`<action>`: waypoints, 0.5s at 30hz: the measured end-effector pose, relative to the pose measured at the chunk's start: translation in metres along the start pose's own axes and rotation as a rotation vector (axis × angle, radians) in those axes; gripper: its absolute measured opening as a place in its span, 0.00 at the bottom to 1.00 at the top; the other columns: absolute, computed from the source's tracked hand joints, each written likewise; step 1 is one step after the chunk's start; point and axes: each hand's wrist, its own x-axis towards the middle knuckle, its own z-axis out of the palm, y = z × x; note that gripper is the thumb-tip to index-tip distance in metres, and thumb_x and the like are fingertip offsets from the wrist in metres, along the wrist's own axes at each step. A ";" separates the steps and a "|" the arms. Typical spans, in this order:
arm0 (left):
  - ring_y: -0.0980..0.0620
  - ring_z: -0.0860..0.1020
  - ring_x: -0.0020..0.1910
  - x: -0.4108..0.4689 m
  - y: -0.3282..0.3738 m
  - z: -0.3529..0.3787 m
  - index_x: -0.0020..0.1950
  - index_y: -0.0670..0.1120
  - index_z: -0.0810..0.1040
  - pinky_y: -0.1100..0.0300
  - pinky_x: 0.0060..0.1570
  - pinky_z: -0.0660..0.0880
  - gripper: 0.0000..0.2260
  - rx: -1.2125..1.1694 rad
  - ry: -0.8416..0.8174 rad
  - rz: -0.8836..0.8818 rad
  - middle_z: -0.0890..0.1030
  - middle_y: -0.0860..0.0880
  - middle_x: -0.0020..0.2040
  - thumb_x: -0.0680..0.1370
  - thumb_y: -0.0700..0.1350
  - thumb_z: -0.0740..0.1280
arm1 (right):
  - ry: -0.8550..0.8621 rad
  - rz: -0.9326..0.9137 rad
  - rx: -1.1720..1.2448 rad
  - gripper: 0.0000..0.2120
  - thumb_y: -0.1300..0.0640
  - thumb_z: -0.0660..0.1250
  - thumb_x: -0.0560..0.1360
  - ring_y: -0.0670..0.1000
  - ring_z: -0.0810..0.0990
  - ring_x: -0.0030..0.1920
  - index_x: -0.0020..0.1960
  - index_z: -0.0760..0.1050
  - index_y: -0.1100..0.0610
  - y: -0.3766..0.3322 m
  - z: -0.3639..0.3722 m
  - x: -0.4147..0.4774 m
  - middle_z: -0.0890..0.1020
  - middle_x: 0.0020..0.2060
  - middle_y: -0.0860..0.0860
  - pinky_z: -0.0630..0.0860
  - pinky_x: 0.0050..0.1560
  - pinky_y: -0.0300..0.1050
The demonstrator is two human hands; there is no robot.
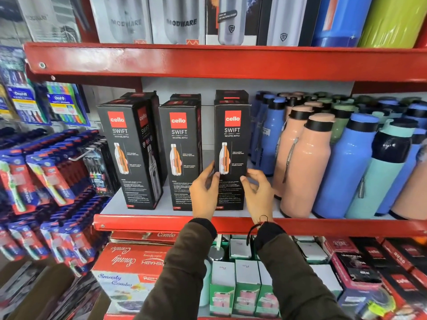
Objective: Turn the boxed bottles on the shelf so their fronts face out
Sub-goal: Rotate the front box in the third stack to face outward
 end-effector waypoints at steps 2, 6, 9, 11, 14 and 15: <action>0.75 0.80 0.54 -0.001 0.003 -0.001 0.72 0.44 0.77 0.66 0.65 0.77 0.18 -0.033 0.011 0.021 0.81 0.66 0.55 0.81 0.40 0.68 | -0.012 -0.004 0.018 0.12 0.59 0.69 0.78 0.28 0.78 0.52 0.61 0.78 0.54 -0.002 -0.001 0.001 0.82 0.53 0.44 0.73 0.50 0.25; 0.57 0.84 0.61 -0.008 0.015 -0.002 0.67 0.49 0.82 0.51 0.65 0.80 0.15 -0.146 0.045 0.077 0.86 0.55 0.58 0.81 0.47 0.67 | -0.064 -0.004 0.063 0.21 0.57 0.76 0.72 0.32 0.78 0.57 0.62 0.75 0.47 -0.009 -0.005 0.003 0.80 0.54 0.36 0.75 0.54 0.30; 0.54 0.83 0.64 -0.013 0.020 0.002 0.65 0.47 0.84 0.42 0.65 0.79 0.15 -0.218 0.041 0.103 0.86 0.53 0.60 0.82 0.50 0.65 | -0.104 -0.017 0.057 0.32 0.49 0.81 0.65 0.38 0.79 0.60 0.66 0.73 0.48 -0.015 -0.008 0.005 0.81 0.58 0.40 0.75 0.60 0.36; 0.57 0.81 0.66 -0.015 0.020 0.004 0.64 0.46 0.84 0.41 0.67 0.78 0.14 -0.226 0.046 0.107 0.86 0.54 0.61 0.83 0.47 0.65 | -0.101 -0.012 0.060 0.38 0.43 0.82 0.60 0.37 0.79 0.58 0.66 0.72 0.47 -0.020 -0.009 0.004 0.81 0.58 0.39 0.75 0.57 0.32; 0.56 0.81 0.67 -0.018 0.017 0.007 0.64 0.47 0.84 0.40 0.66 0.78 0.14 -0.234 0.028 0.101 0.85 0.54 0.62 0.83 0.48 0.64 | -0.046 -0.008 0.056 0.39 0.44 0.84 0.58 0.32 0.79 0.53 0.64 0.73 0.46 -0.024 -0.009 0.003 0.81 0.53 0.34 0.73 0.50 0.25; 0.56 0.81 0.67 -0.020 0.016 0.008 0.64 0.47 0.84 0.42 0.66 0.78 0.14 -0.229 0.021 0.115 0.85 0.54 0.63 0.83 0.48 0.64 | -0.029 -0.011 0.049 0.38 0.45 0.84 0.58 0.30 0.79 0.52 0.64 0.73 0.47 -0.024 -0.009 0.003 0.80 0.52 0.34 0.72 0.49 0.24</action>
